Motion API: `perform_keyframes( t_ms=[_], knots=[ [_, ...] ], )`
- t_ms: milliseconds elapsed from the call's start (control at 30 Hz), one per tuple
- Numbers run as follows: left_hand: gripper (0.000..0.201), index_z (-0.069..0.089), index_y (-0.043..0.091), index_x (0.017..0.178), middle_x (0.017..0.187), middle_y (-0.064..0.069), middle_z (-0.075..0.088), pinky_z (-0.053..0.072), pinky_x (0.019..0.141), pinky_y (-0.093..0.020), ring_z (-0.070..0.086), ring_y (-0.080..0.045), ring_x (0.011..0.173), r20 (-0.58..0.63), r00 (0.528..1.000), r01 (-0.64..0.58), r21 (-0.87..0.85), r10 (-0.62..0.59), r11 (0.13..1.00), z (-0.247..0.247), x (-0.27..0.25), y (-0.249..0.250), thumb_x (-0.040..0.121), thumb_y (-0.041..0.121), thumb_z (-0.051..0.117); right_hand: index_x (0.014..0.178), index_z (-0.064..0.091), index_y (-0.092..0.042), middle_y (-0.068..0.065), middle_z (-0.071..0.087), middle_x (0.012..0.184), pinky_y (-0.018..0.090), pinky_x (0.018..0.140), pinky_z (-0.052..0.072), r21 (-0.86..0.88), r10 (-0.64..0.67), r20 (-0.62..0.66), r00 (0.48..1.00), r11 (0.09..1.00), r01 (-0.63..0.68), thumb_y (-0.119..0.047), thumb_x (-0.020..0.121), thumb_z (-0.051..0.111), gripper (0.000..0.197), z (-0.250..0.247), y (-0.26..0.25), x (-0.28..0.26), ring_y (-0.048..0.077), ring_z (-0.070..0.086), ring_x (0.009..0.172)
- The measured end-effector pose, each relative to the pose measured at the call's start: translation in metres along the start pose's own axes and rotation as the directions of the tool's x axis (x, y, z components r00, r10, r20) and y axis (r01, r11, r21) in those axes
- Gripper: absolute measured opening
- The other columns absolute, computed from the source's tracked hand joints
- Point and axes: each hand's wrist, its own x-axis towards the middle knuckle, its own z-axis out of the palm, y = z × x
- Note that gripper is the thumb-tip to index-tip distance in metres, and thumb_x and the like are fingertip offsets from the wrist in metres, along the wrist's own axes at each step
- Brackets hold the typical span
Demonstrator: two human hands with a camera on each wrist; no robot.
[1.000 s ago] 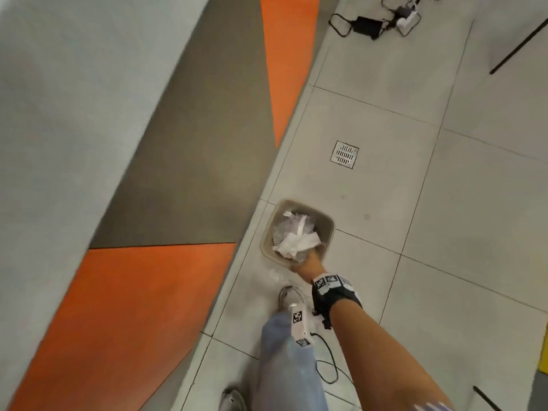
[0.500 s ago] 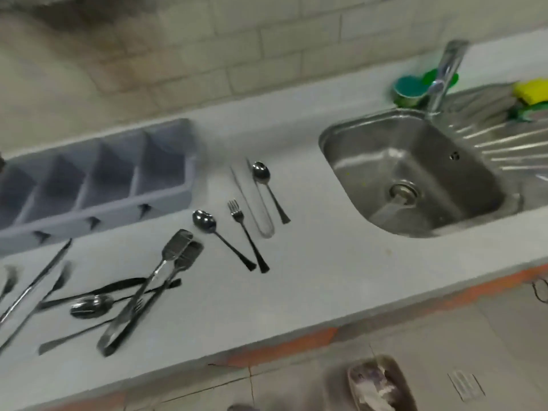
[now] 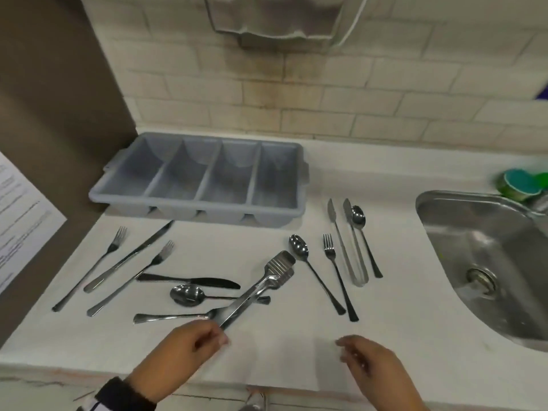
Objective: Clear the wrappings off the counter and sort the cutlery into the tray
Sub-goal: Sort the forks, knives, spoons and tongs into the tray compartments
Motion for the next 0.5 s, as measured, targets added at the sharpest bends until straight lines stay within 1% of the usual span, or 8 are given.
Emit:
perform_keyframes(
  t_ms=[67, 133, 200, 233, 300, 400, 433, 500],
  knots=[
    [0.004, 0.063, 0.034, 0.088, 0.087, 0.015, 0.065, 0.049, 0.073, -0.017, 0.061, -0.004, 0.079, -0.092, 0.993, -0.067, 0.072, 0.074, 0.995, -0.001, 0.022, 0.004, 0.084, 0.034, 0.06, 0.089, 0.06, -0.049, -0.029, 0.061, 0.073, -0.003, 0.064, 0.041, -0.069, -0.05, -0.064, 0.997, 0.997, 0.045, -0.017, 0.084, 0.063, 0.032, 0.003, -0.015, 0.03, -0.006, 0.059, 0.081],
    [0.023, 0.057, 0.033, 0.103, 0.102, 0.018, 0.058, 0.049, 0.076, -0.02, 0.058, -0.003, 0.081, -0.103, 0.986, -0.106, 0.198, 0.128, 0.975, 0.0, 0.042, 0.008, 0.082, 0.04, 0.06, 0.106, 0.065, -0.025, -0.025, 0.056, 0.085, -0.003, 0.068, 0.039, -0.074, -0.092, -0.144, 0.985, 0.994, 0.082, -0.017, 0.086, 0.062, 0.022, 0.006, -0.031, 0.058, -0.01, 0.056, 0.08],
    [0.037, 0.053, 0.03, 0.112, 0.11, 0.015, 0.056, 0.05, 0.081, -0.024, 0.057, -0.006, 0.093, -0.107, 0.977, -0.143, 0.313, 0.185, 0.939, 0.003, 0.06, 0.009, 0.079, 0.043, 0.061, 0.116, 0.06, -0.011, -0.005, 0.061, 0.104, 0.011, 0.082, 0.044, -0.144, -0.126, -0.133, 0.983, 0.984, 0.106, -0.016, 0.085, 0.062, 0.031, 0.012, -0.036, 0.083, 0.0, 0.057, 0.093],
    [0.039, 0.053, 0.029, 0.114, 0.111, 0.013, 0.057, 0.05, 0.082, -0.026, 0.057, -0.009, 0.098, -0.099, 0.977, -0.14, 0.362, 0.188, 0.922, 0.004, 0.065, 0.011, 0.078, 0.043, 0.061, 0.117, 0.059, -0.008, 0.004, 0.06, 0.111, 0.022, 0.086, 0.047, -0.177, -0.116, -0.116, 0.986, 0.98, 0.095, -0.015, 0.085, 0.062, 0.034, 0.015, -0.039, 0.094, 0.016, 0.057, 0.1],
    [0.032, 0.055, 0.025, 0.109, 0.103, 0.008, 0.059, 0.047, 0.069, -0.025, 0.062, -0.015, 0.094, -0.082, 0.981, -0.123, 0.435, 0.175, 0.892, 0.009, 0.072, 0.007, 0.081, 0.04, 0.059, 0.112, 0.06, -0.003, 0.013, 0.058, 0.114, 0.033, 0.087, 0.047, -0.247, -0.061, -0.122, 0.991, 0.969, 0.029, -0.014, 0.084, 0.061, 0.03, 0.02, -0.046, 0.113, 0.029, 0.054, 0.102],
    [0.016, 0.063, 0.023, 0.084, 0.075, 0.006, 0.057, 0.022, 0.039, -0.013, 0.066, -0.013, 0.059, -0.097, 0.973, -0.132, 0.512, 0.21, 0.849, 0.013, 0.074, -0.001, 0.082, 0.039, 0.061, 0.1, 0.063, 0.0, 0.018, 0.062, 0.105, 0.035, 0.079, 0.048, -0.31, -0.025, -0.149, 0.989, 0.95, -0.022, -0.009, 0.087, 0.054, 0.018, 0.022, -0.052, 0.128, 0.032, 0.057, 0.095],
    [0.019, 0.065, 0.022, 0.085, 0.078, 0.006, 0.059, 0.028, 0.038, -0.014, 0.066, -0.014, 0.058, -0.113, 0.966, -0.148, 0.499, 0.234, 0.854, 0.016, 0.075, -0.005, 0.085, 0.039, 0.056, 0.099, 0.063, 0.0, 0.018, 0.064, 0.103, 0.035, 0.077, 0.049, -0.32, -0.015, -0.153, 0.988, 0.947, -0.036, -0.009, 0.089, 0.052, 0.017, 0.022, -0.053, 0.13, 0.032, 0.058, 0.093],
    [0.031, 0.063, 0.017, 0.107, 0.102, 0.0, 0.059, 0.052, 0.064, -0.027, 0.068, -0.018, 0.078, -0.116, 0.977, -0.128, 0.355, 0.18, 0.926, 0.018, 0.077, -0.008, 0.095, 0.034, 0.04, 0.098, 0.062, 0.001, 0.018, 0.066, 0.098, 0.037, 0.075, 0.05, -0.35, -0.014, -0.169, 0.985, 0.936, -0.047, -0.011, 0.091, 0.05, 0.018, 0.023, -0.053, 0.13, 0.032, 0.061, 0.091]
  ],
)
